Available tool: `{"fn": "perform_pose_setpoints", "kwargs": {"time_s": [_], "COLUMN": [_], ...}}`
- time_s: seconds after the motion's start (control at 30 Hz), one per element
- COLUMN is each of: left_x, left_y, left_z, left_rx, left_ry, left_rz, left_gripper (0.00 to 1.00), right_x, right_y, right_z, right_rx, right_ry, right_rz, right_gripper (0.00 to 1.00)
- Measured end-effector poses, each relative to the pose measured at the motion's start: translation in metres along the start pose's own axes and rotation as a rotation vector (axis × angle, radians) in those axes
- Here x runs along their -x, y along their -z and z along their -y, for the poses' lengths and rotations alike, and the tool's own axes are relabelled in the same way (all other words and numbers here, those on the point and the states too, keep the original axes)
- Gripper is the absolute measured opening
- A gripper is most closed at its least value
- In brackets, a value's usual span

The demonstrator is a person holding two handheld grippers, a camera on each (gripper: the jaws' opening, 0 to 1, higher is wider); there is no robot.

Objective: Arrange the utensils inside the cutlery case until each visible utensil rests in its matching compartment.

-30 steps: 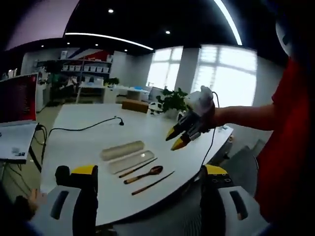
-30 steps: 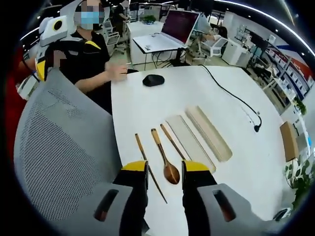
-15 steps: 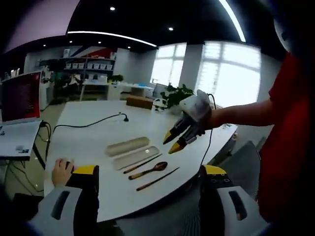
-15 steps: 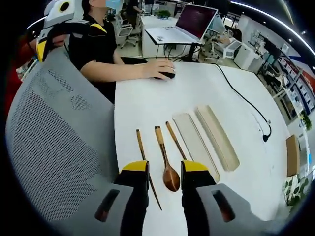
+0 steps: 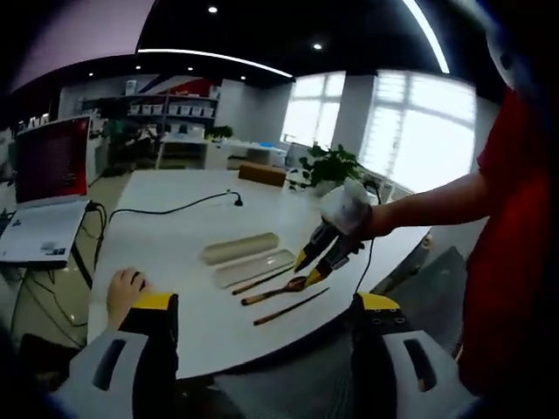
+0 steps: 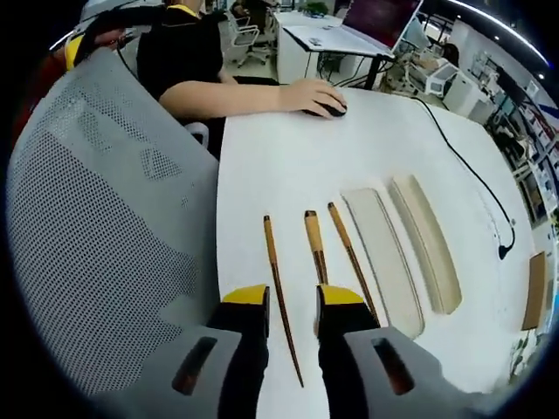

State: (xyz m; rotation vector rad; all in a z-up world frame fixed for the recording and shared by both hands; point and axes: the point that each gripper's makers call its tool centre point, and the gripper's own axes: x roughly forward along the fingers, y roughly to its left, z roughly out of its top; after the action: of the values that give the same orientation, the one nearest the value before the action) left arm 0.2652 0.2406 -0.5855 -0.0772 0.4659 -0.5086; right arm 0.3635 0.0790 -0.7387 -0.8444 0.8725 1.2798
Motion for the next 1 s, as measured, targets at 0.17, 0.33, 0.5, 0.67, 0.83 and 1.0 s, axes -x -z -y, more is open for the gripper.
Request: {"fn": "perform_pose_setpoints", "kwargs": {"time_s": [0.17, 0.33, 0.5, 0.67, 0.83, 1.0], "left_x": [-0.002, -0.006, -0.007, -0.004, 0.000, 0.002], "left_y": [-0.001, -0.007, -0.010, -0.016, -0.019, -0.022], "left_z": [0.001, 0.011, 0.015, 0.013, 0.001, -0.004], "left_rx": [0.038, 0.038, -0.029, -0.005, 0.003, 0.039], "left_ry": [0.011, 0.059, 0.065, 0.066, 0.021, 0.001], "left_rz": [0.021, 0.044, 0.042, 0.075, 0.106, 0.138], "left_gripper": [0.83, 0.84, 0.84, 0.90, 0.86, 0.85], "right_x": [-0.009, -0.026, -0.035, -0.047, -0.054, -0.058], "right_y": [0.006, 0.025, 0.023, 0.031, 0.033, 0.033], "right_z": [0.000, -0.002, -0.006, -0.007, -0.013, -0.015], "right_rx": [0.018, 0.034, -0.074, -0.113, -0.047, -0.021], "right_ry": [0.005, -0.010, -0.039, -0.029, -0.024, -0.038], "right_rz": [-0.024, -0.081, -0.045, -0.073, -0.105, -0.112], "right_gripper": [0.17, 0.15, 0.15, 0.15, 0.14, 0.13]}}
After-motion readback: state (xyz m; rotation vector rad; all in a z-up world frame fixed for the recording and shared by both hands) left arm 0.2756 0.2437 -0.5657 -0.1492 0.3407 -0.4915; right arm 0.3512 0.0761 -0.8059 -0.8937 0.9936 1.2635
